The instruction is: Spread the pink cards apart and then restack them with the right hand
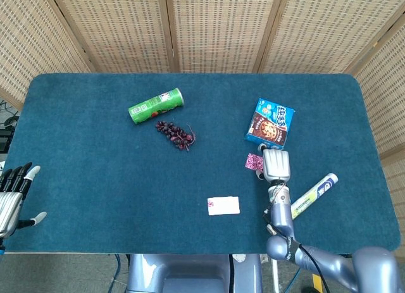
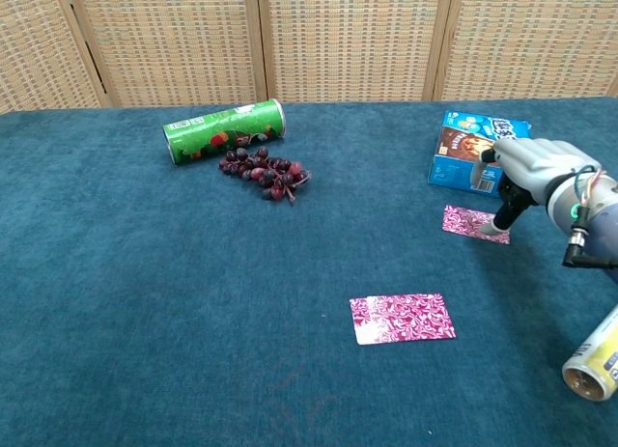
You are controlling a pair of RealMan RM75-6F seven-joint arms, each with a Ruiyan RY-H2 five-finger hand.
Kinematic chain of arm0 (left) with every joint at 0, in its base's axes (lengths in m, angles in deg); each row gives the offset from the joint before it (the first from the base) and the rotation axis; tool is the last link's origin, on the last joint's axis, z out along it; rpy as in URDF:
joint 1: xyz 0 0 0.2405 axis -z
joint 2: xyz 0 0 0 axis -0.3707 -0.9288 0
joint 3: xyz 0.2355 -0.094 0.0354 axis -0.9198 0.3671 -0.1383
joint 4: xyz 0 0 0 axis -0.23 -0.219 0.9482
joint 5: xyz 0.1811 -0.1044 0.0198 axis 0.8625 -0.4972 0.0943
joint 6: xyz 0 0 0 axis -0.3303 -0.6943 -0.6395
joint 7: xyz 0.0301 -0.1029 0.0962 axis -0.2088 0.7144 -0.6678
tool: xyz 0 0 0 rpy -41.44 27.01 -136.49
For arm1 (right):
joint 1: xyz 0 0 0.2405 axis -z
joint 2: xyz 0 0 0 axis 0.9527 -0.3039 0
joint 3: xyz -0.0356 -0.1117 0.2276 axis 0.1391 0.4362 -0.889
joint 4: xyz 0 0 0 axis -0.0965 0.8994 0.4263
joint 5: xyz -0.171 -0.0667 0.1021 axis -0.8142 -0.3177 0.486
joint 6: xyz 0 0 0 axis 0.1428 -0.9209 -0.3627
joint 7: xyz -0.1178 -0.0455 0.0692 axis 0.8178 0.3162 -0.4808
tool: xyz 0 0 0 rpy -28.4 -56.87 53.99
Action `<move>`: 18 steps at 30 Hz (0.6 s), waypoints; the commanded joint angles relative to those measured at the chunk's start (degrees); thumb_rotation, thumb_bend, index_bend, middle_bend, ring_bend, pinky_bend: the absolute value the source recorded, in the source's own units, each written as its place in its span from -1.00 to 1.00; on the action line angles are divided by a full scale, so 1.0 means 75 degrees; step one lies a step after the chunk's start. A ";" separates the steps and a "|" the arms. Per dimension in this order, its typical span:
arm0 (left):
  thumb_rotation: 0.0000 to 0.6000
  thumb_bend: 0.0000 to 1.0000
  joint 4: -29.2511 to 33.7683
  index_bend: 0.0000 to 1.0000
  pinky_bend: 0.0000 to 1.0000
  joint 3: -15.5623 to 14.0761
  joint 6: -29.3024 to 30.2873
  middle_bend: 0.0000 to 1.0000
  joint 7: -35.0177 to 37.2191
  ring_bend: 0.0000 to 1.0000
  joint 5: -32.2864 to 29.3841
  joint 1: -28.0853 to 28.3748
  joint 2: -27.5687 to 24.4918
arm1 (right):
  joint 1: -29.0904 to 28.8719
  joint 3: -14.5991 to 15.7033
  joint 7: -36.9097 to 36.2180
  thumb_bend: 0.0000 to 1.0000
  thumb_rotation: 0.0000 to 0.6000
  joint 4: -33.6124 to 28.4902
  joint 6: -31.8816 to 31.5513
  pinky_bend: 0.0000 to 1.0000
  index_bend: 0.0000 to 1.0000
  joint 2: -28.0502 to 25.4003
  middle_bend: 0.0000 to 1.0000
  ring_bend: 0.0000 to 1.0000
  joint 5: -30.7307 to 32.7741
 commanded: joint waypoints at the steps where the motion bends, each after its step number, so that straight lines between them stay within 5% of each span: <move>1: 1.00 -0.91 0.0001 -1.00 -1.00 0.0001 0.0001 -1.00 0.0002 -1.00 0.0001 0.0000 0.0001 | -0.0050 -0.0128 0.0366 -0.58 1.00 -0.0170 0.0115 1.00 -0.35 -0.0031 0.71 0.68 0.0404; 18: 1.00 -0.91 0.0001 -1.00 -1.00 0.0016 0.0010 -1.00 -0.0044 -1.00 -0.0025 0.0001 0.0020 | -0.0345 -0.0559 0.0802 -0.58 1.00 0.0089 0.0665 1.00 -0.35 -0.0001 0.71 0.68 0.1646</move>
